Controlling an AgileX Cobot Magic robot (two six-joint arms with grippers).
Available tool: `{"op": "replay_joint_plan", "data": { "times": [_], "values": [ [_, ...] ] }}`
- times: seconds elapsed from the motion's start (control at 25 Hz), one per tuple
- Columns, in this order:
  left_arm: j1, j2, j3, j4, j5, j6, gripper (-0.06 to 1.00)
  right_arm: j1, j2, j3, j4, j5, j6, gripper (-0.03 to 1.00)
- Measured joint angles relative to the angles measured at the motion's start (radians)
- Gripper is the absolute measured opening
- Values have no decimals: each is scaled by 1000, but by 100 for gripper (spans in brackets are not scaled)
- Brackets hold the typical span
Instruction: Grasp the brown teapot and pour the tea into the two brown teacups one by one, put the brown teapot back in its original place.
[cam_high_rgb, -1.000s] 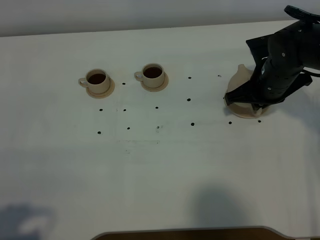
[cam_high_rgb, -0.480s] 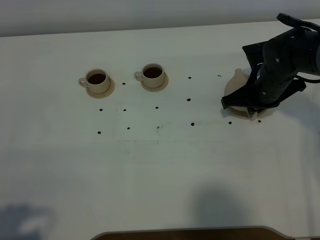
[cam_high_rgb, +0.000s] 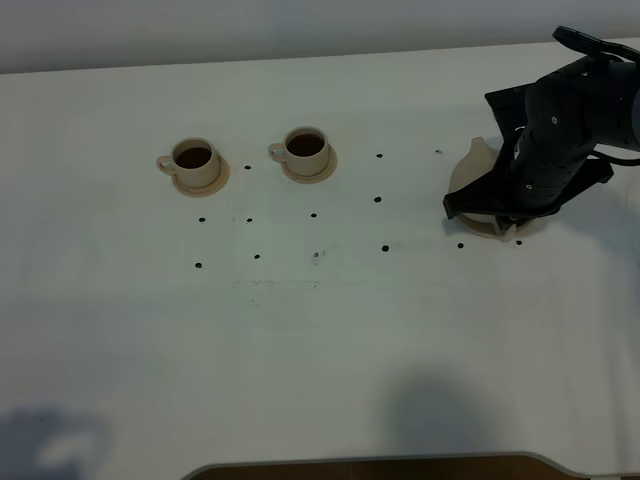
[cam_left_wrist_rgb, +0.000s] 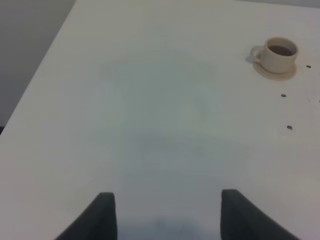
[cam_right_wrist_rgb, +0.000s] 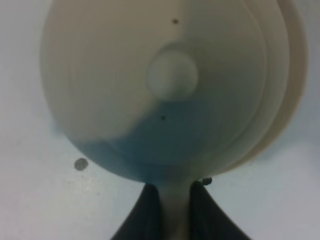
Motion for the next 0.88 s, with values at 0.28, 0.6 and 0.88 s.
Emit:
{"op": "replay_joint_plan", "data": {
  "times": [0.28, 0.6, 0.88],
  "values": [
    [0, 0, 0, 0, 0, 0, 50, 0, -21, 0, -8, 83, 2, 28],
    [0, 0, 0, 0, 0, 0, 50, 11, -218, 0, -11, 329, -5, 39],
    [0, 0, 0, 0, 0, 0, 50, 59, -546, 129, 42, 506, -74, 39]
  ]
}}
